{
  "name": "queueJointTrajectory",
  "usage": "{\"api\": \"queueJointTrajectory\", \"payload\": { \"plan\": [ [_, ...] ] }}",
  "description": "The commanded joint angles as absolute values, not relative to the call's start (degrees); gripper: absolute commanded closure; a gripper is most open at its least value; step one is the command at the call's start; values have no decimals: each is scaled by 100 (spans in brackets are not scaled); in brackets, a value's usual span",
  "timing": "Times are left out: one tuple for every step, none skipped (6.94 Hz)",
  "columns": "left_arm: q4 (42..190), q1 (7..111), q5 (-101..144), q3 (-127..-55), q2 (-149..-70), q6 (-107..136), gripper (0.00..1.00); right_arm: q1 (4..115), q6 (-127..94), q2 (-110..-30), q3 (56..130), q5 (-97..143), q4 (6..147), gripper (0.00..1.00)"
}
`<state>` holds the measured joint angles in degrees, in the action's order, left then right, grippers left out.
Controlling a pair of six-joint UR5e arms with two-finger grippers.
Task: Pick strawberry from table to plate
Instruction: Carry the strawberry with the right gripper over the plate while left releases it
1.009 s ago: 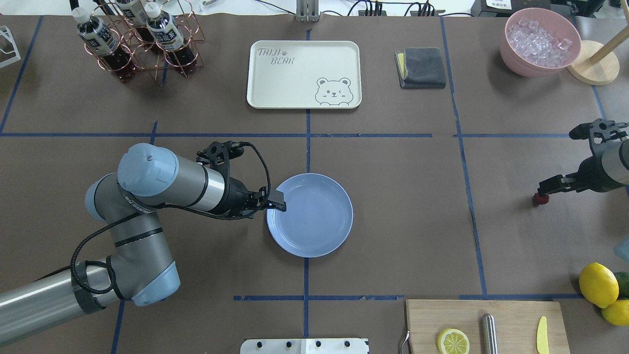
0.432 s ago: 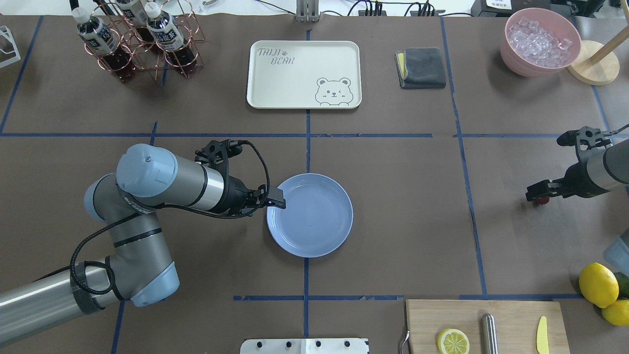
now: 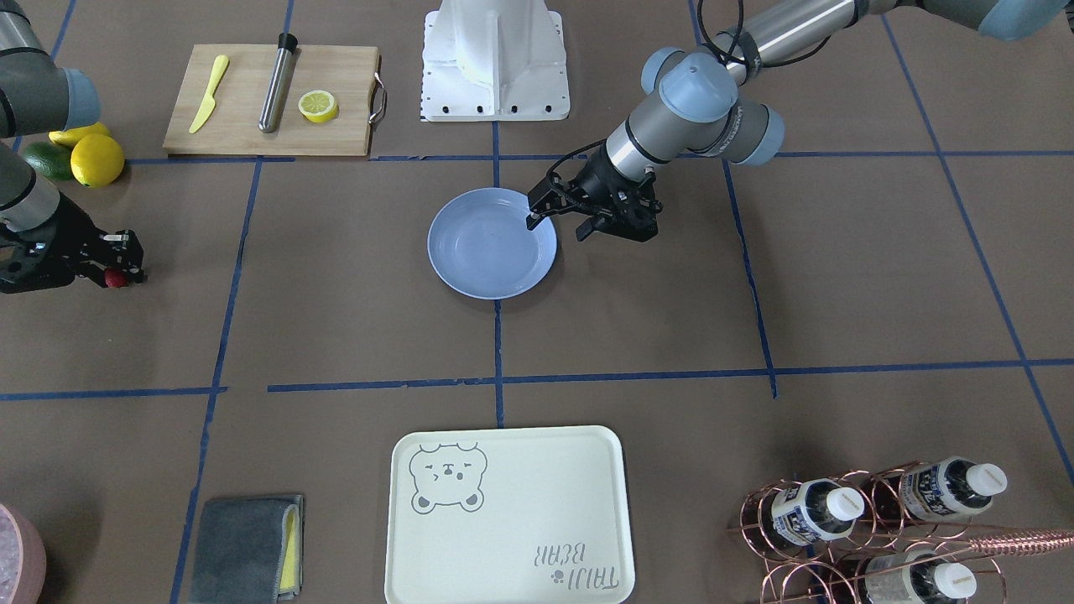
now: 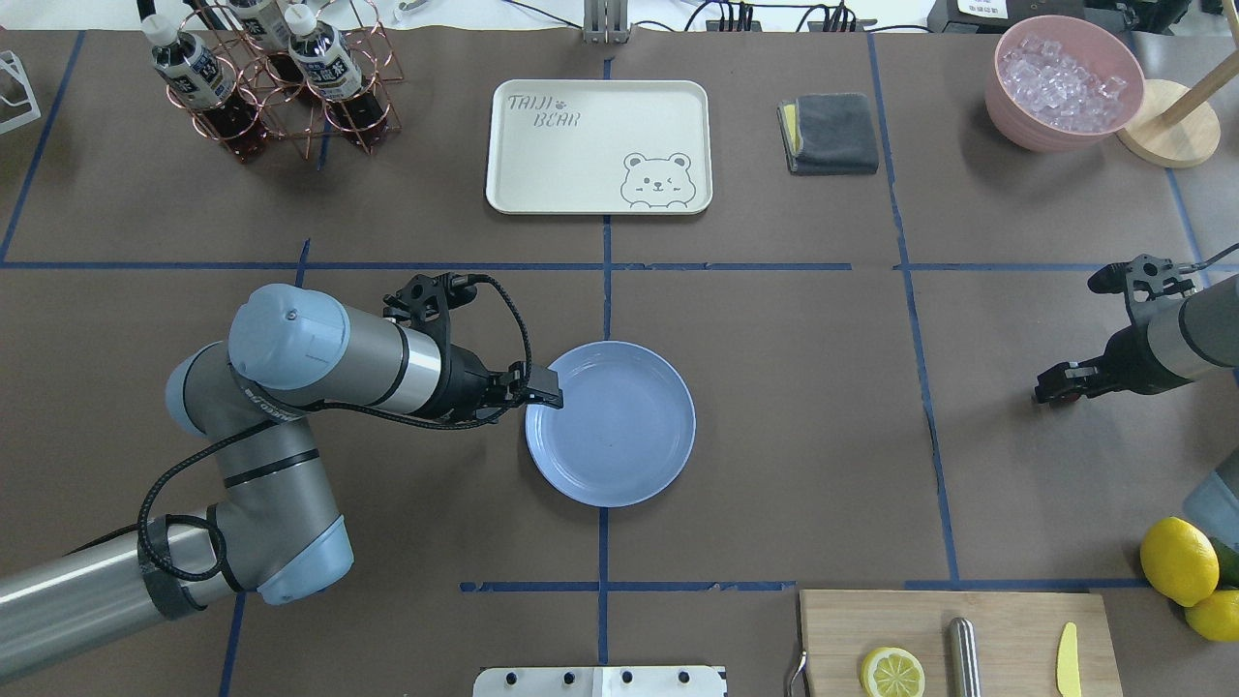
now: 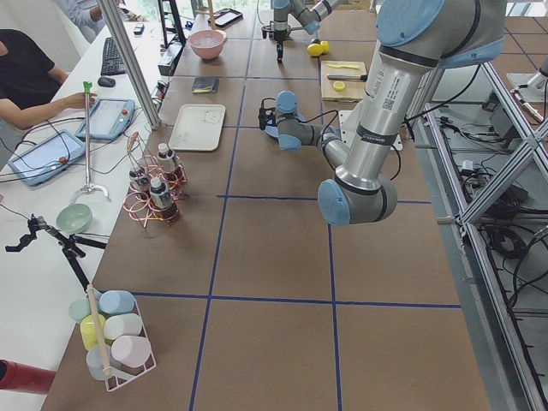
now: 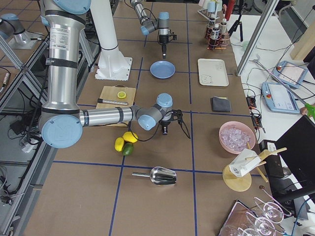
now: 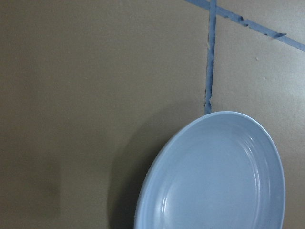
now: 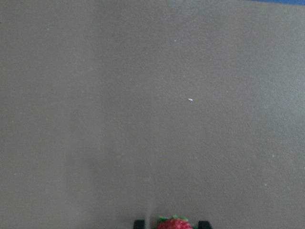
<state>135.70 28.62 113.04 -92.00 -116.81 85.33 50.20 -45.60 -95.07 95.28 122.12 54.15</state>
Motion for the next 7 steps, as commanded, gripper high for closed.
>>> {"api": "queueJointTrajectory", "payload": {
  "plan": [
    [13570,2865,11303,-9220,-11681,8534,5,5045,-4553,-9466,9693,12225,5449,100],
    [13570,2874,11303,-9281,-11672,8534,5,5045,-4762,-9475,10234,12313,5736,100],
    [13562,2874,11294,-9420,-11672,8534,5,4949,-5738,-9240,10874,12340,6348,100],
    [13553,2891,11285,-9578,-11533,8525,5,4618,-6427,-8837,11064,12305,6537,100],
    [13553,2909,11320,-9867,-11175,8447,5,4136,-7504,-8207,11065,12235,6548,100],
    [13544,3022,11355,-10088,-10971,8272,5,3513,-8776,-7582,11057,11973,6783,100],
    [13535,3137,11721,-10307,-10621,7983,6,2924,-9241,-6689,10987,11362,7542,100]
  ]
}}
